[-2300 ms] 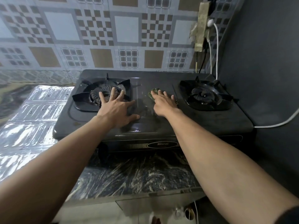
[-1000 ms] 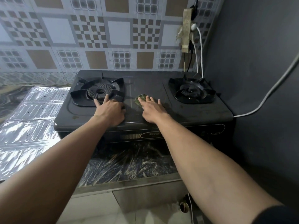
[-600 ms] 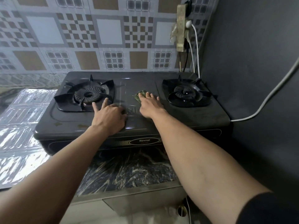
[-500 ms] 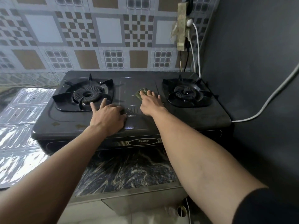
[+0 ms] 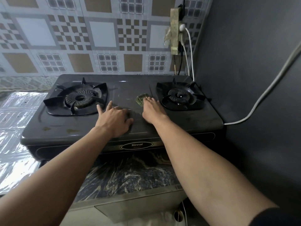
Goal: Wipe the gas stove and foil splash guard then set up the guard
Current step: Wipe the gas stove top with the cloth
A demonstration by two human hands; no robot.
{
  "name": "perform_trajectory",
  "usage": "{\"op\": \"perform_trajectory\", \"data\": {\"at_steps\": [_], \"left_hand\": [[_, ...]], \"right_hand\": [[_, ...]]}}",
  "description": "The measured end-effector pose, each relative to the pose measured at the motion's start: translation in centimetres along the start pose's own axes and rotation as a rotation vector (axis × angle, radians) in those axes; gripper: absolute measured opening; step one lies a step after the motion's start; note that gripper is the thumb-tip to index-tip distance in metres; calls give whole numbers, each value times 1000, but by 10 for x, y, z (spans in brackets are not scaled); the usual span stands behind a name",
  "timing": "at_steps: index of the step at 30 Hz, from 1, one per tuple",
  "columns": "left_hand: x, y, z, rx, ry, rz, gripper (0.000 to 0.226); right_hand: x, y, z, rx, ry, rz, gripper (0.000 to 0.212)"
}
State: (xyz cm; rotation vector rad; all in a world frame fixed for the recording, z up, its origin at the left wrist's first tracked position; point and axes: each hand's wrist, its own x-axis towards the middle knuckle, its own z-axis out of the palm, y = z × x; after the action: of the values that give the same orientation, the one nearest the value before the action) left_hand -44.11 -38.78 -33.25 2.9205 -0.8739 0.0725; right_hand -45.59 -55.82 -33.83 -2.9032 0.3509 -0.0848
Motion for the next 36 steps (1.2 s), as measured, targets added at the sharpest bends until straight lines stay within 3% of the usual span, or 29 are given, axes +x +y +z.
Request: {"op": "perform_trajectory", "data": {"at_steps": [12,19,25,30,36], "left_hand": [[1,16,1,-7,-62,18,56],[-2,8,-1,-35,-74,7,56],[-23,-30,-2,-45,39,-20,38],[-38,-61,-10,-11,193,-69,41],[-48,-88,-10,34,74,-99,33]], "right_hand": [[-32,30,-11,166,-35,-7,65],[-39,28,-8,76,-52,-35,65],[-46,9,-3,68,-60,-56,71],[-54,-27,5,105,-63,-77,76],[-58,-80,16,148,-79,-150,81]]}}
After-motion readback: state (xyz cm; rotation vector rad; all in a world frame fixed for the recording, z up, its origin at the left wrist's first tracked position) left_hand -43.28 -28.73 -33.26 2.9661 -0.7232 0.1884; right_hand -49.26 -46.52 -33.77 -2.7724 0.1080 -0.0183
